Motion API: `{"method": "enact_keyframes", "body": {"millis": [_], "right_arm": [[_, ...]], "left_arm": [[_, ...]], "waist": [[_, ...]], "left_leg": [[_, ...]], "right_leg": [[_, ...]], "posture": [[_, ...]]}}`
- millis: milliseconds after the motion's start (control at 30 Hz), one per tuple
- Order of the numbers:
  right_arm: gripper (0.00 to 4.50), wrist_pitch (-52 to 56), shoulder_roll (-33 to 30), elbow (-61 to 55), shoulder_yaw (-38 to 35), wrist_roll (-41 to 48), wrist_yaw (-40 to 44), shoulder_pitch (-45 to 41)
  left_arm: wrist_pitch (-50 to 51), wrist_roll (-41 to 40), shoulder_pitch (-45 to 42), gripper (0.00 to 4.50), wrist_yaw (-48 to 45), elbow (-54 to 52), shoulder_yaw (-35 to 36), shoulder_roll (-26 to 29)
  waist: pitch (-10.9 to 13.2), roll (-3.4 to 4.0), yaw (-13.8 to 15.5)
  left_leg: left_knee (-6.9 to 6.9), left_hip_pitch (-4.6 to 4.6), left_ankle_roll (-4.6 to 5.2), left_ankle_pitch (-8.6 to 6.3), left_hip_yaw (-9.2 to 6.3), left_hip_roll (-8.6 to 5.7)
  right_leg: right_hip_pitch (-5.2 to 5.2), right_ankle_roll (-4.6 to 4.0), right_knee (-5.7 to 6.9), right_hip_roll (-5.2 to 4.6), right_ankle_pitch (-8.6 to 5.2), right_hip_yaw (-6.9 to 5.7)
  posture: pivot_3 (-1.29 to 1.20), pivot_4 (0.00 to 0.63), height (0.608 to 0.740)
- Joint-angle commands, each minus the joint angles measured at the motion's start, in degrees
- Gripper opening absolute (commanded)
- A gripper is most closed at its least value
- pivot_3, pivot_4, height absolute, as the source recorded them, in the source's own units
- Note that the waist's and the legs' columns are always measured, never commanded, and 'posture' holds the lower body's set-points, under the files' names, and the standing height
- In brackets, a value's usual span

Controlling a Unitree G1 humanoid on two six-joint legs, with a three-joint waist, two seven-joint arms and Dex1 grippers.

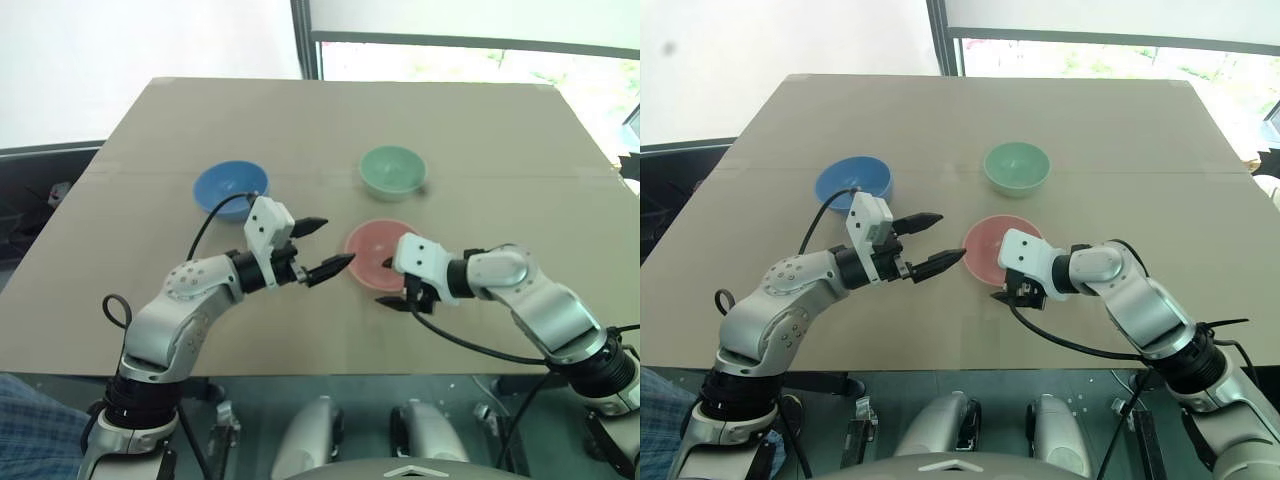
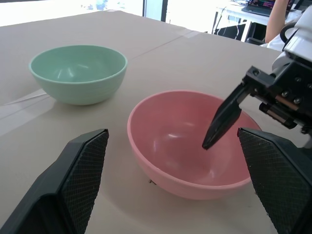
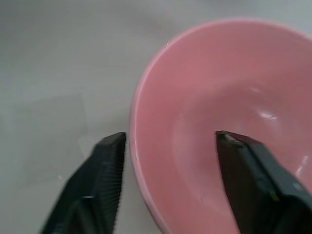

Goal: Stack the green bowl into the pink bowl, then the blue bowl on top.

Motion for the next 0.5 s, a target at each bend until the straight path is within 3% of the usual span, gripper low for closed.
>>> {"method": "enact_keyframes", "body": {"millis": [33,267,500], "right_arm": [[4.49,4.05,-0.39,-3.93,-8.13,6.53,1.29,-1.13],[4.49,8.96,-3.53,0.40,-17.03,14.86,4.14,-7.05],[4.49,-4.16,0.28,25.27,-10.67,6.00,1.94,-20.70]], "left_arm": [[-1.05,-0.09,-0.65,4.50,-0.27,-1.51,1.06,0.29],[-1.39,-0.30,-0.88,4.50,1.40,-1.38,1.91,-0.93],[-2.57,1.77,-2.07,4.50,6.86,-0.30,3.77,-3.24]], "waist": [[0.00,0.00,-0.01],[0.01,0.00,-0.06],[0.01,0.00,-0.48]], "left_leg": [[0.00,0.00,0.00,0.00,0.00,0.00],[-0.02,-0.01,0.02,-0.01,0.00,0.00],[-0.05,0.02,0.00,0.00,0.03,0.00]], "right_leg": [[0.00,0.00,-0.01,0.00,0.00,0.00],[0.01,0.00,-0.01,-0.03,0.00,0.00],[-0.01,-0.01,0.00,-0.03,0.00,0.01]], "posture": [[0.00,0.150,0.740],[0.00,0.150,0.740],[0.00,0.150,0.740]]}}
